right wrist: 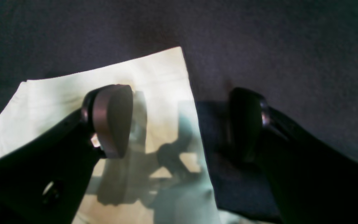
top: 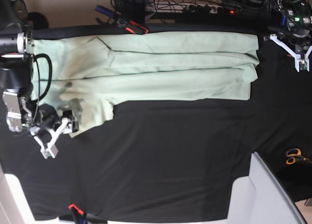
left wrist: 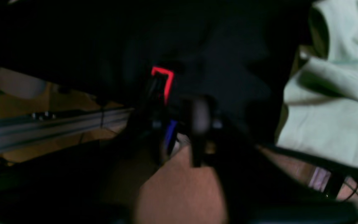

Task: Fold the T-shirt properly
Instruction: 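Drag the folded shirt toward the arms with the right gripper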

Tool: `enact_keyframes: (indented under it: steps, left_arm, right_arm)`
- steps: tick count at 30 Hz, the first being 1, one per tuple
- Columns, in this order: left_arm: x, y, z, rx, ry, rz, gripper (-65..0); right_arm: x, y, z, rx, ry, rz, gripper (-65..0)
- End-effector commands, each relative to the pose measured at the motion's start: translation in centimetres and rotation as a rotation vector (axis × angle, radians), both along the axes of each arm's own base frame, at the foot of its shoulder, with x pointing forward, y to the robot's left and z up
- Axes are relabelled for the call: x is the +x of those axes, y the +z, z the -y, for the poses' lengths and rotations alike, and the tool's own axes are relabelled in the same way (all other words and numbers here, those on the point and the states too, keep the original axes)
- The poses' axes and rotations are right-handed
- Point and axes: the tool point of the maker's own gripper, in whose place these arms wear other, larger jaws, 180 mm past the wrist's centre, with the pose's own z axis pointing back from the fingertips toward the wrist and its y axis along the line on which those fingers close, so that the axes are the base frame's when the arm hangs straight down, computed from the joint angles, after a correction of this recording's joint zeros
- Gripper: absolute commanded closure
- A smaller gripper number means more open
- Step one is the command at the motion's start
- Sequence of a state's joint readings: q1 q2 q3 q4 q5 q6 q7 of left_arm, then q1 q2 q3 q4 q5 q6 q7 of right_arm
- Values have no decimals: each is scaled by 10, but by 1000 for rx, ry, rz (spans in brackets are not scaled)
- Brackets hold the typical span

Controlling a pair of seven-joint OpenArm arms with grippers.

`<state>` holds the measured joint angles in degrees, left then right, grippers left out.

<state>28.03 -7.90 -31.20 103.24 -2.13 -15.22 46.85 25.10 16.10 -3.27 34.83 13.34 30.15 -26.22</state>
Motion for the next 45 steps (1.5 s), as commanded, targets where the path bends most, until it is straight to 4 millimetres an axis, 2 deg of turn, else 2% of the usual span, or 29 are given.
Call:
enact_keyframes:
  steps: [1,3,5,8,11,15,16,26,29,32,36,41,45]
  left_arm:
    - [3,8,-4,24,-6,23,-39]
    - [2,6,-1,15,-1,23,0]
    - [1,4,2,5,3,23,0]
    - [-2,1,4,1,0,13,0]
    - [-3,1,4,2,0,11,0]
    - [-4,2,3,3,2,10,0]
    - [-5,1,3,3,3,9,0]
    - [-3,1,4,2,-1,10,0]
    - [-3,2,3,4,0,10,0]
    - [-2,3,2,7,2,14,0]
    - [-1,4,1,11,2,18,0]
    - [0,4,1,10,0,20,0]
    - [1,4,1,9,-1,22,0]
  right_arm:
    - [20,18,1,11,-2,65,-469]
    - [20,15,-1,20,-3,66,-467]
    - [21,12,-11,41,-5,69,-467]
    - [20,8,-11,49,-13,60,-448]
    - [20,8,-13,53,-12,61,-292]
    - [20,8,-14,54,-12,61,-15]
    - [20,8,-14,54,-12,61,0]
    - [18,7,-10,44,-12,55,0]
    - [11,9,-14,36,15,85,0]
    - [-1,20,-21,2,69,125,0]
    - [-16,45,-31,-45,131,185,0]
    - [-39,74,-26,-103,137,210,0]
    - [-63,88,-26,-149,157,200,0]
